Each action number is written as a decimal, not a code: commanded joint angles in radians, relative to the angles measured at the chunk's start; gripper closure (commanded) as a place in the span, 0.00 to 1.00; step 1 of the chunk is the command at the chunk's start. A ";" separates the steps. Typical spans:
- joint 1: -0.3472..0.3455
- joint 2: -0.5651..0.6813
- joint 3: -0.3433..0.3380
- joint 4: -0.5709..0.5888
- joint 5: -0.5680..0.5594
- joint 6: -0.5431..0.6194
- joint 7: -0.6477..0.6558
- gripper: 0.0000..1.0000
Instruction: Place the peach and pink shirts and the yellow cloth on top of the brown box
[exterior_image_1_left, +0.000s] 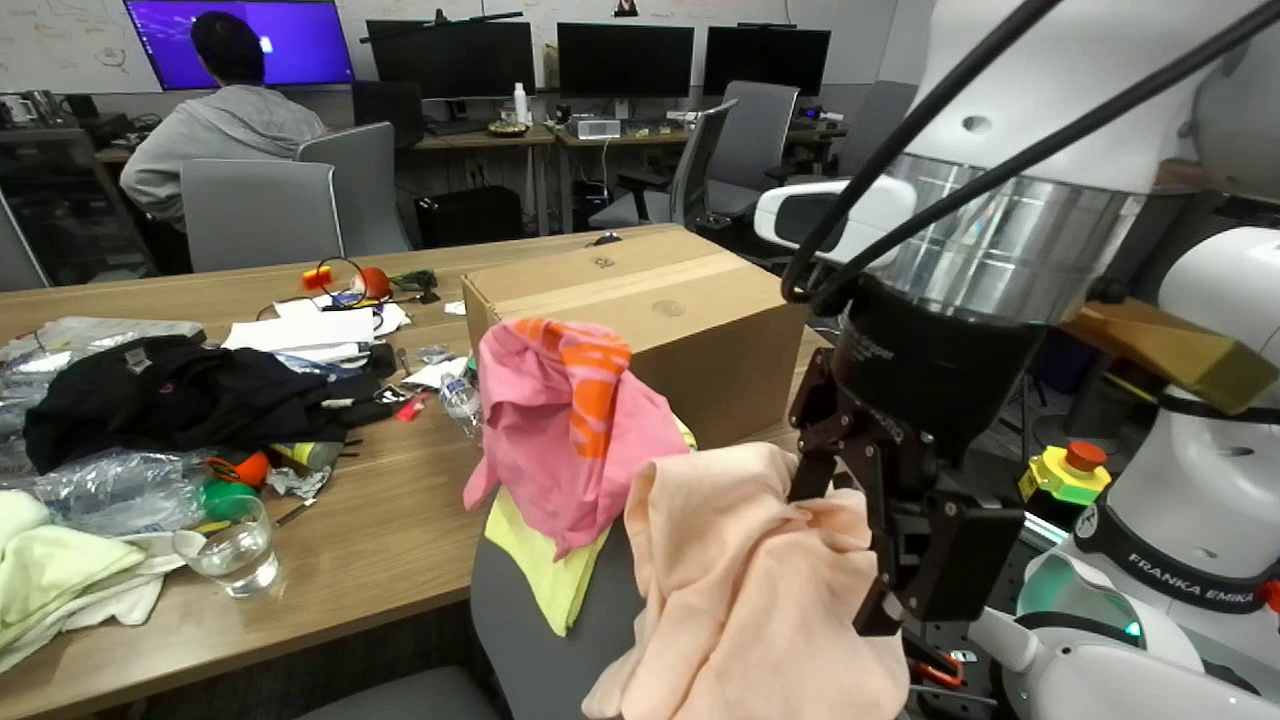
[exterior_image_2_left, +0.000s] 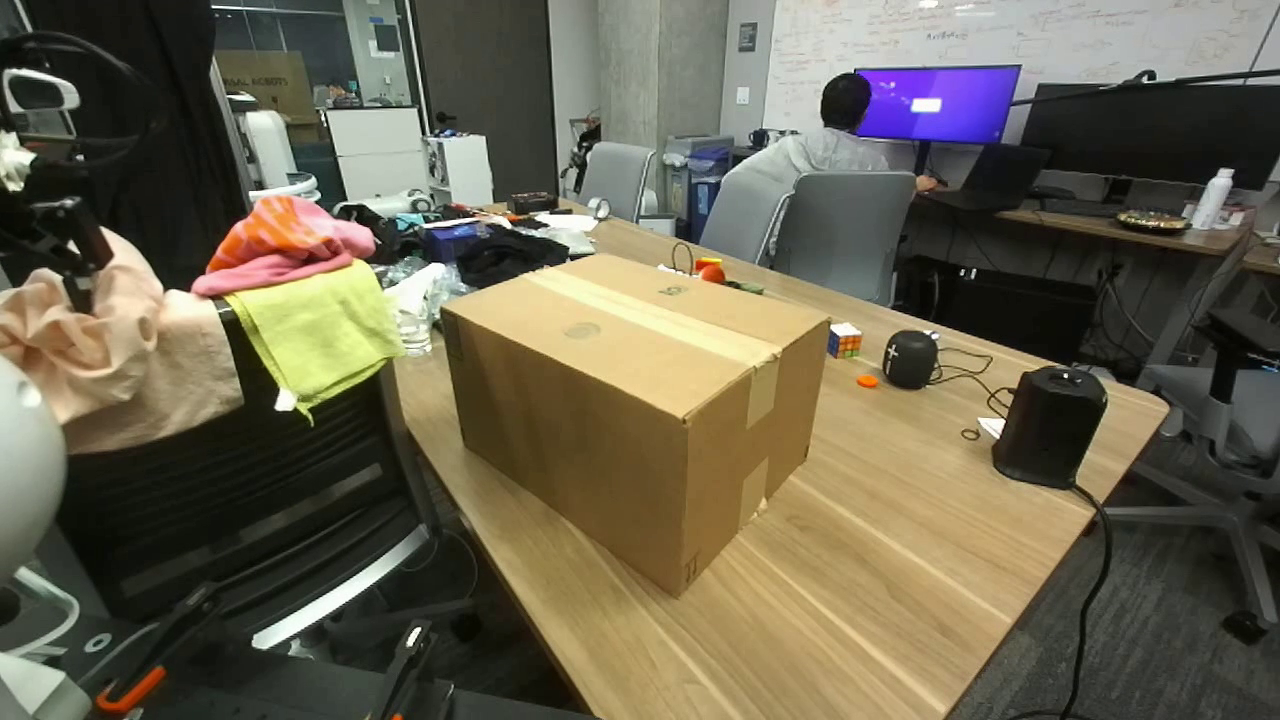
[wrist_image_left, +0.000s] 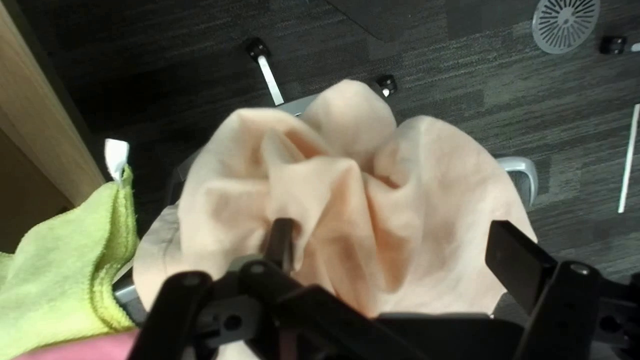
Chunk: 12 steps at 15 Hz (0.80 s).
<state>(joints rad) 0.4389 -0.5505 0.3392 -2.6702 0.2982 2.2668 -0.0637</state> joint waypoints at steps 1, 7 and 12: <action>0.033 -0.050 -0.006 -0.057 -0.008 0.081 0.002 0.00; 0.015 0.032 0.054 -0.037 -0.086 0.158 0.072 0.00; -0.024 0.095 0.105 0.008 -0.263 0.079 0.165 0.00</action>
<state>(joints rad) 0.4465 -0.5056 0.4128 -2.7128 0.1175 2.3843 0.0472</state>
